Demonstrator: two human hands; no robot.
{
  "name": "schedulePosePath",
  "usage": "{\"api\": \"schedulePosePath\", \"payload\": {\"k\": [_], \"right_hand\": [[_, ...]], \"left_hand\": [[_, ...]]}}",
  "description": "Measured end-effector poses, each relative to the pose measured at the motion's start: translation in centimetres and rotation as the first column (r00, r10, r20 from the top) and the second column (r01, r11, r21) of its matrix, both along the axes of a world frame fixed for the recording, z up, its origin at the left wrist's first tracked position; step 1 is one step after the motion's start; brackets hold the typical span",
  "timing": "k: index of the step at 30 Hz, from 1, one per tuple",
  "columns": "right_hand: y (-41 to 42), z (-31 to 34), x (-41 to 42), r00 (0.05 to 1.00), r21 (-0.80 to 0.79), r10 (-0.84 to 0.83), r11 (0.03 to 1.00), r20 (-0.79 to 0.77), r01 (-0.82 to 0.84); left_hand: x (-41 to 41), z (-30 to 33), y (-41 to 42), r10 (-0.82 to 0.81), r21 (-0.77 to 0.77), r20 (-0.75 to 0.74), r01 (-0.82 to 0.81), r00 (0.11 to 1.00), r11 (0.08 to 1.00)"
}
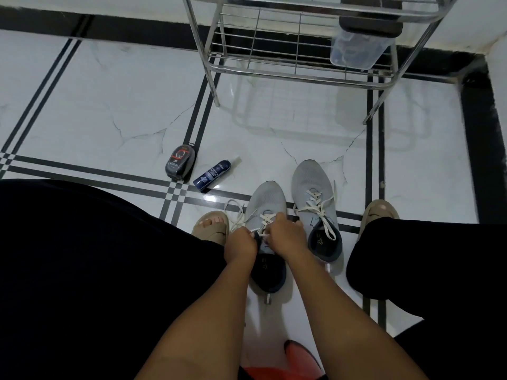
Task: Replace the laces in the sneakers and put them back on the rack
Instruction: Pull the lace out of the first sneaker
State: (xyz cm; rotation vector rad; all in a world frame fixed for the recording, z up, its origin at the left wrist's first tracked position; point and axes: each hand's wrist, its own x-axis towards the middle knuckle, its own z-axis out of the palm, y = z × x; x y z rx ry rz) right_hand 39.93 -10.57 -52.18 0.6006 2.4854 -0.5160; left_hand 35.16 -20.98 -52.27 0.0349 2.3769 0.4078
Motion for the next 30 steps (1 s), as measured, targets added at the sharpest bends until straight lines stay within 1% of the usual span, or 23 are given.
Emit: {"api": "schedulePosePath", "payload": {"k": [2,3,4,5,6,7,9,12,13,14,15,16,17,18,19,22,24,25,26,27,28,29,30], "right_hand": [[-0.5,0.2,0.6,0.984,-0.074,-0.177,0.982,-0.02,0.175],[-0.3,1.1,0.5,0.885,-0.271,-0.465,0.855,-0.025,0.442],[0.6,1.9,0.1,0.624,-0.489,-0.779,0.522,0.059,0.698],[1.7,2.4,-0.3,0.276,-0.622,-0.938,0.091,0.208,0.778],[3.0,2.7,-0.8,-0.014,-0.668,-0.939,-0.255,0.344,0.699],[4.1,2.9,-1.0,-0.191,-0.686,-0.887,-0.448,0.42,0.573],[5.3,3.0,-1.0,-0.324,-0.686,-0.832,-0.554,0.45,0.471],[5.0,2.1,-0.5,-0.375,-0.716,-0.753,-0.646,0.54,0.265],[4.8,1.9,-0.3,-0.334,-0.73,-0.762,-0.638,0.554,0.245],[4.7,2.2,-0.5,-0.23,-0.756,-0.85,-0.527,0.474,0.388],[4.6,2.3,-0.7,-0.005,-0.75,-0.953,-0.243,0.304,0.615],[4.3,2.2,-1.0,0.338,-0.654,-0.933,0.179,0.124,0.735],[3.8,2.2,-1.3,0.659,-0.481,-0.752,0.579,-0.005,0.658],[3.0,2.0,-1.5,0.868,-0.322,-0.495,0.83,-0.049,0.455],[2.2,2.0,-1.5,0.957,-0.218,-0.289,0.937,-0.037,0.275],[0.1,0.3,-0.7,0.999,-0.038,-0.033,0.999,0.031,0.034],[-0.1,0.0,-0.1,0.985,-0.118,-0.17,0.978,0.038,0.173],[0.5,0.0,0.0,0.94,-0.225,-0.34,0.914,0.033,0.338],[1.3,0.7,-0.3,0.824,-0.365,-0.566,0.76,0.035,0.537],[2.3,1.4,-0.6,0.628,-0.507,-0.776,0.518,0.061,0.689],[3.5,2.0,-1.0,0.437,-0.596,-0.896,0.307,0.082,0.742],[4.7,2.5,-1.4,0.368,-0.629,-0.927,0.243,0.074,0.739],[5.6,3.1,-1.9,0.431,-0.615,-0.901,0.315,0.044,0.722]], "left_hand": [[0.1,0.1,-0.1,-0.008,0.0,0.002,0.008,1.0,1.0],[0.1,0.1,-0.2,-0.017,-0.005,0.0,0.017,1.0,1.0],[0.1,0.1,-0.2,-0.02,-0.009,0.004,0.02,1.0,1.0],[0.2,0.0,-0.3,-0.019,-0.008,0.008,0.019,1.0,1.0],[0.2,0.0,-0.3,-0.02,-0.006,0.011,0.02,1.0,1.0],[0.4,0.0,-0.3,-0.036,-0.005,0.008,0.036,0.999,0.999],[0.8,0.1,-0.2,-0.101,-0.018,-0.012,0.101,0.995,0.995],[1.3,0.0,-0.3,-0.166,-0.039,-0.037,0.165,0.985,0.986],[1.2,0.0,-0.3,-0.163,-0.035,-0.036,0.162,0.986,0.986],[1.1,0.0,-0.3,-0.149,-0.028,-0.029,0.148,0.988,0.989],[1.0,0.0,-0.3,-0.136,-0.021,-0.02,0.136,0.99,0.991],[1.0,0.0,-0.3,-0.126,-0.014,-0.009,0.126,0.992,0.992],[1.0,0.0,-0.2,-0.115,-0.006,-0.001,0.115,0.993,0.993],[1.1,0.0,-0.2,-0.101,0.003,0.008,0.101,0.995,0.995],[1.3,0.1,-0.2,-0.089,0.011,0.016,0.088,0.996,0.996],[1.3,0.3,-0.3,-0.073,0.028,0.023,0.072,0.997,0.997],[1.2,0.4,-0.4,-0.095,0.023,0.016,0.095,0.995,0.995],[1.1,0.3,-0.4,-0.105,0.018,0.016,0.105,0.994,0.994],[1.0,0.3,-0.4,-0.112,0.013,0.02,0.111,0.994,0.994],[0.8,0.3,-0.5,-0.111,0.01,0.025,0.111,0.993,0.994],[0.8,0.3,-0.5,-0.109,0.008,0.03,0.109,0.994,0.994],[0.8,0.3,-0.6,-0.108,0.006,0.029,0.108,0.994,0.994],[1.0,0.4,-0.5,-0.107,0.008,0.025,0.107,0.994,0.994]]}}
